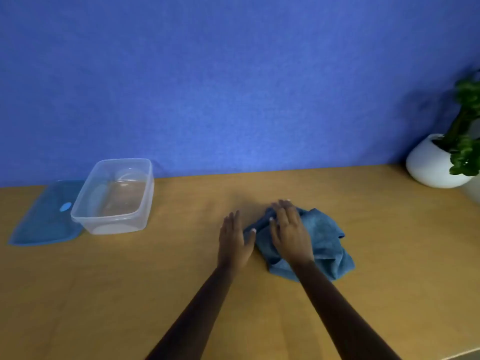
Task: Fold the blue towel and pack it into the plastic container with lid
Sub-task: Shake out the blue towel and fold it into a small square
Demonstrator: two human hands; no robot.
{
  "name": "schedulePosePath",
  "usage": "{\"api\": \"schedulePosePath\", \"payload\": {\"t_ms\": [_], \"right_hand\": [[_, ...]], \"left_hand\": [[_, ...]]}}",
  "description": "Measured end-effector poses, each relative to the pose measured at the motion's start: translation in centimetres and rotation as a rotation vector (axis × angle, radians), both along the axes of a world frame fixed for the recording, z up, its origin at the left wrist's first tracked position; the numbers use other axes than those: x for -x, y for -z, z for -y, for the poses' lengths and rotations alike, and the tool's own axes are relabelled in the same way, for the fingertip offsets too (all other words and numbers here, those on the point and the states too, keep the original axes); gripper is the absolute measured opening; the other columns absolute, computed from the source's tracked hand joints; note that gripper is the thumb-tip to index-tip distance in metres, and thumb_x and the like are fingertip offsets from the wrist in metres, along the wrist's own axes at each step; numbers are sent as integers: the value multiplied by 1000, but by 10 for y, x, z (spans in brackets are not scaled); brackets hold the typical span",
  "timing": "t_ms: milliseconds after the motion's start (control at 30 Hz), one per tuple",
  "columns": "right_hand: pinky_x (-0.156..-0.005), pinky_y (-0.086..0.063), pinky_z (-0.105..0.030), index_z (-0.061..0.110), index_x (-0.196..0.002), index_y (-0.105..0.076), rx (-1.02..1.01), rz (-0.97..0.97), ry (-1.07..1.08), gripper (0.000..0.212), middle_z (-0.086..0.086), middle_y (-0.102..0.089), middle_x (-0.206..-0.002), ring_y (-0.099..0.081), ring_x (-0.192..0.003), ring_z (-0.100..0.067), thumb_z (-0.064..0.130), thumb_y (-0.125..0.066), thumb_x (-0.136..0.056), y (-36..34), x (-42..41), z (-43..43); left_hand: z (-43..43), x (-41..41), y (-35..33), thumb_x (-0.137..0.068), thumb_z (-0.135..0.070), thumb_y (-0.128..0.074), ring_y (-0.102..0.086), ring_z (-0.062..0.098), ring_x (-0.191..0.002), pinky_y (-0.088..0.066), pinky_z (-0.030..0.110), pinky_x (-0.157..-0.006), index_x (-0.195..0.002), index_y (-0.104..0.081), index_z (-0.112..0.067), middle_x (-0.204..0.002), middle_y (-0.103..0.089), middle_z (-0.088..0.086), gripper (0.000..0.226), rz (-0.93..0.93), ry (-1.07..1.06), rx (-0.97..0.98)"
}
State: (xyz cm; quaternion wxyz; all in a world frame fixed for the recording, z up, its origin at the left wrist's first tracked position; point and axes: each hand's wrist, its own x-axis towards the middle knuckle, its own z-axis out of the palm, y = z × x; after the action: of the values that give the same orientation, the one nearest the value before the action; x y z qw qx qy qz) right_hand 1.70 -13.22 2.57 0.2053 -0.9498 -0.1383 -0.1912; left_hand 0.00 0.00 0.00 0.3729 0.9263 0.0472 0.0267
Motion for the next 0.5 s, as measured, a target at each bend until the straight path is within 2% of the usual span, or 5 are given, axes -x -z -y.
{"api": "schedulePosePath", "payload": {"t_ms": [133, 233, 367, 433, 500], "right_hand": [[-112, -32, -51, 2, -136, -45, 37, -139, 223, 44, -22, -42, -144, -31, -140, -35, 19, -48, -95, -7, -12, 47], [-115, -24, -52, 9, -144, -31, 73, -297, 396, 54, -17, -30, -152, -21, -144, -31, 33, -42, -97, -1, -17, 74], [-110, -30, -58, 10, -146, -23, -247, -541, 519, 65, -18, -32, -150, -32, -137, -36, 43, -44, -94, 8, -19, 98], [-108, -36, -54, 7, -144, -28, -443, -651, 540, 67, -20, -38, -145, -39, -132, -38, 46, -47, -92, 14, -19, 104], [-104, -43, -49, 4, -137, -39, -508, -715, 522, 67, -20, -49, -136, -49, -124, -35, 48, -52, -89, 18, -18, 107]], "left_hand": [[22, -11, -13, -93, -34, -50, -22, 22, -145, -22, 35, -120, -149, -16, -7, -157, -23, 11, 71, -39, 106, 143], [35, -15, -15, -90, -37, -54, -32, 25, -140, -28, 36, -116, -148, -17, -8, -152, -32, 13, 74, -81, 150, 136], [46, -18, -13, -90, -32, -54, -34, 22, -139, -29, 36, -116, -148, -20, -9, -150, -36, 10, 71, -105, 198, 69], [48, -19, -13, -91, -30, -53, -37, 22, -136, -32, 34, -113, -145, -26, -10, -147, -39, 9, 64, -104, 193, 26], [49, -20, -14, -91, -28, -53, -41, 23, -132, -36, 34, -109, -141, -33, -10, -142, -43, 9, 57, -109, 163, 12]]}}
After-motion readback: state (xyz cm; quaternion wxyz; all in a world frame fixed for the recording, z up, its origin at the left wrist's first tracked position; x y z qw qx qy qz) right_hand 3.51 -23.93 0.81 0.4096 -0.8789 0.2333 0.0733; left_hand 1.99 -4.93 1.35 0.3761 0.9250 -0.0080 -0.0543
